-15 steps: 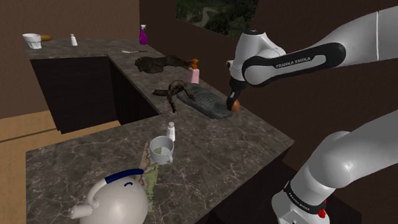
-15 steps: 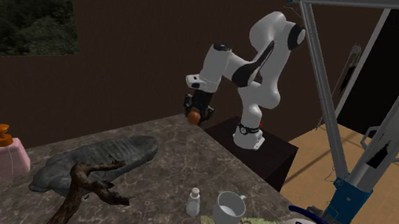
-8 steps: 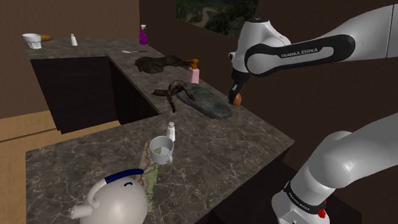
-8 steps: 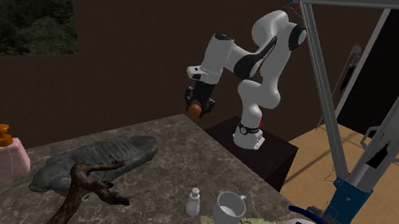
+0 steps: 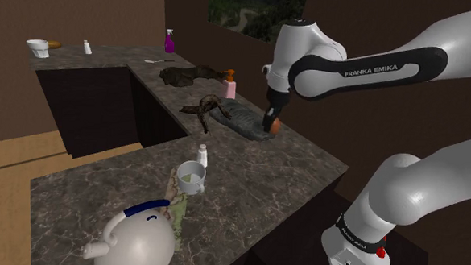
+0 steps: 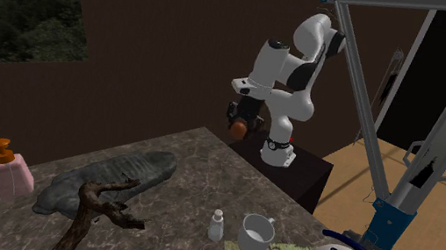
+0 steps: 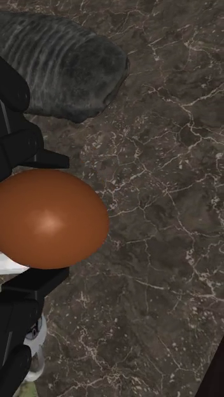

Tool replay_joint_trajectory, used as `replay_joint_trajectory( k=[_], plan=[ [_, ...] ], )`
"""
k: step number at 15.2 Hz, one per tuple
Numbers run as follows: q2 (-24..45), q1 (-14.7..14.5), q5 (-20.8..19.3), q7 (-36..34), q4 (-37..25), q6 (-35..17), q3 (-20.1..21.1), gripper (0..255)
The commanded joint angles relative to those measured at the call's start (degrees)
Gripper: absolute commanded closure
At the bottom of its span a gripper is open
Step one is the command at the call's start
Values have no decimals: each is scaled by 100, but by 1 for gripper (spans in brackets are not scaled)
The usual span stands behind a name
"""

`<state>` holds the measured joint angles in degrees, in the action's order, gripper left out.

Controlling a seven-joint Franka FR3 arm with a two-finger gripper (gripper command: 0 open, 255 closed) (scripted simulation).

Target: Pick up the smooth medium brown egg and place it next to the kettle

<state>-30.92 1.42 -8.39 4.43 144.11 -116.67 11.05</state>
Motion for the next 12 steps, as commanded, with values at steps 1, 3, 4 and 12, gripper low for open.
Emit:
replay_joint_trajectory(
  k=[1,3,4,12],
  plan=[
    [-70,-154,139,-290,15,108,238,255],
    [-106,-294,268,-559,-3,207,464,255],
    [-112,-362,332,-695,-23,254,579,255],
    [108,-816,768,-1823,-425,589,1524,255]
  ],
)
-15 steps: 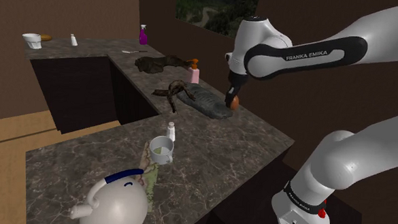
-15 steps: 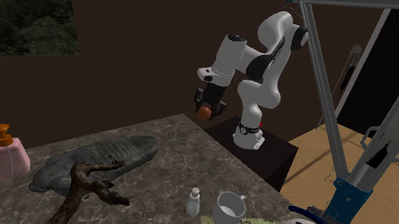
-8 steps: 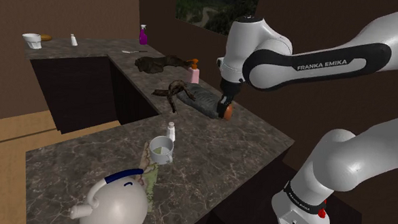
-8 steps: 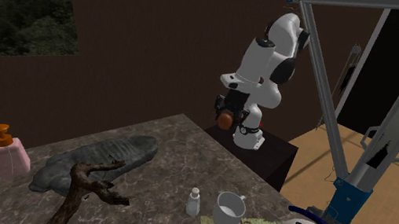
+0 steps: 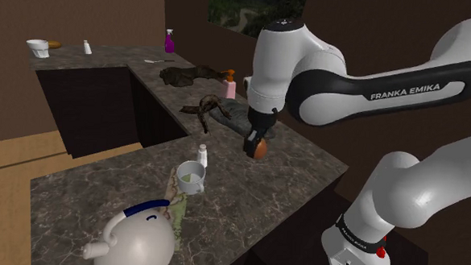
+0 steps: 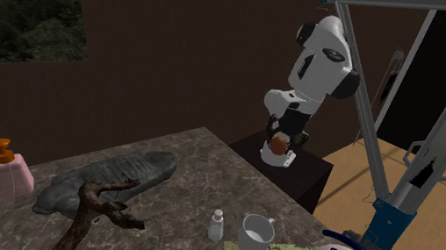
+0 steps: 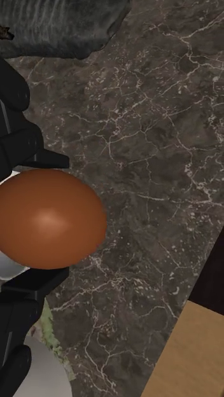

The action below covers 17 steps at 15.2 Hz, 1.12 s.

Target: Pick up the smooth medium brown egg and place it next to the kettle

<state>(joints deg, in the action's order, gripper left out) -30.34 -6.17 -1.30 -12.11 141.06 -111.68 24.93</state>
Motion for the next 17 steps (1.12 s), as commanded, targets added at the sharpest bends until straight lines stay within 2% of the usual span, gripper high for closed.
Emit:
replay_joint_trajectory(
  k=[1,10,14,17],
  plan=[
    [111,-100,97,-317,-199,126,258,255],
    [987,-293,172,-1735,-1195,429,1421,255],
    [1602,-300,-36,-2469,-1796,580,1986,255],
    [2199,-307,-348,-3097,-2317,729,2433,255]
  ],
)
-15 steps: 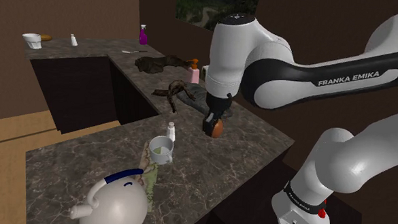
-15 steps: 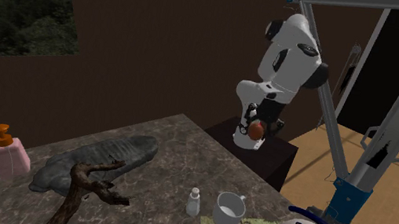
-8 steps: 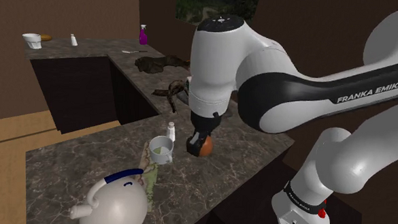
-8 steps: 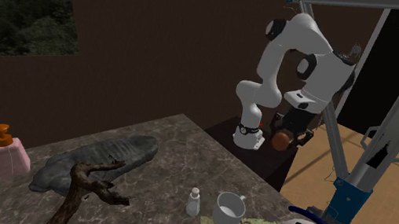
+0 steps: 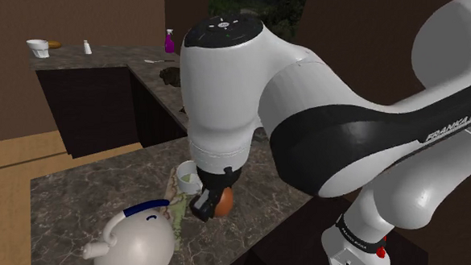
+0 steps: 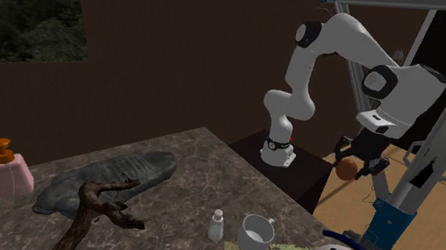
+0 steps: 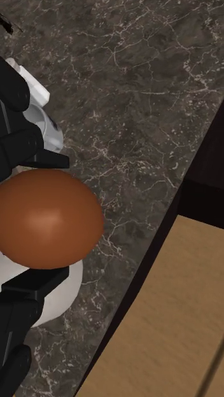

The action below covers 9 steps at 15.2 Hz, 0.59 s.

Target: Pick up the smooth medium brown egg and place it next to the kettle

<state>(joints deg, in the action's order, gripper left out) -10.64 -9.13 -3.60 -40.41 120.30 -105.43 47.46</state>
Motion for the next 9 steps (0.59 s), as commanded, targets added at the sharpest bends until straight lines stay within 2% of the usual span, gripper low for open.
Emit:
replay_joint_trajectory(
  k=[1,9],
  plan=[
    [606,-41,-352,-633,-544,206,412,255],
    [879,-74,-582,-891,-118,-357,453,255]
  ],
)
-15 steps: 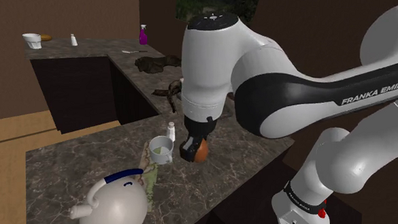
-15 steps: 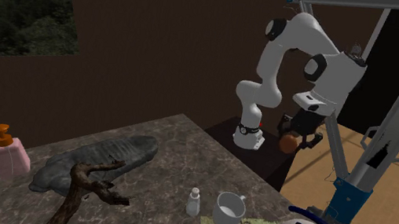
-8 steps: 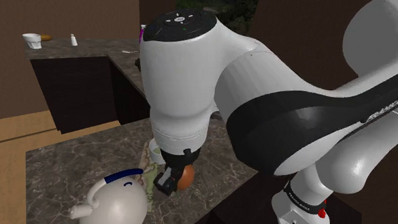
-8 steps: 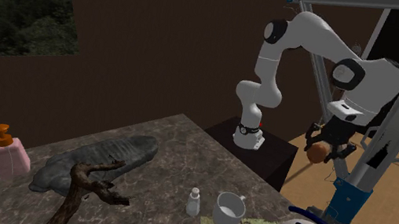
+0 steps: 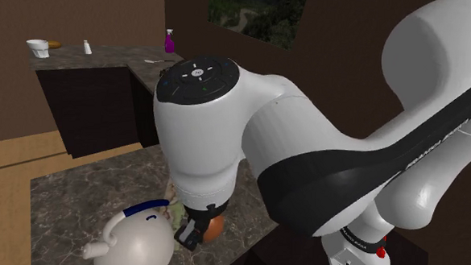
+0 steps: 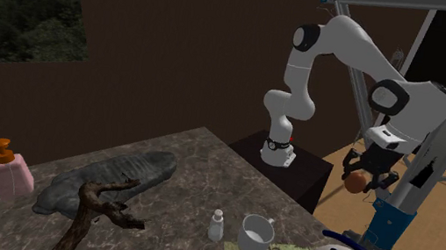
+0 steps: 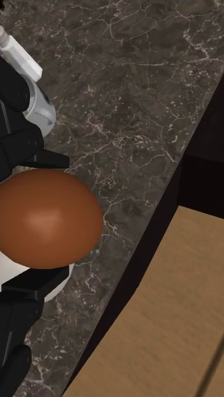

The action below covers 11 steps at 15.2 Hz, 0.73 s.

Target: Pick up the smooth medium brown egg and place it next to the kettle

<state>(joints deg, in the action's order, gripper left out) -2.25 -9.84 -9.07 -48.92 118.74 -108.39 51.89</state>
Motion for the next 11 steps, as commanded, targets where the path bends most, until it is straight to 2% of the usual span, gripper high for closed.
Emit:
replay_joint_trajectory(
  k=[1,11],
  plan=[
    [83,-6,-73,-78,86,-130,17,255],
    [616,-58,-575,-544,483,-778,37,255]
  ],
)
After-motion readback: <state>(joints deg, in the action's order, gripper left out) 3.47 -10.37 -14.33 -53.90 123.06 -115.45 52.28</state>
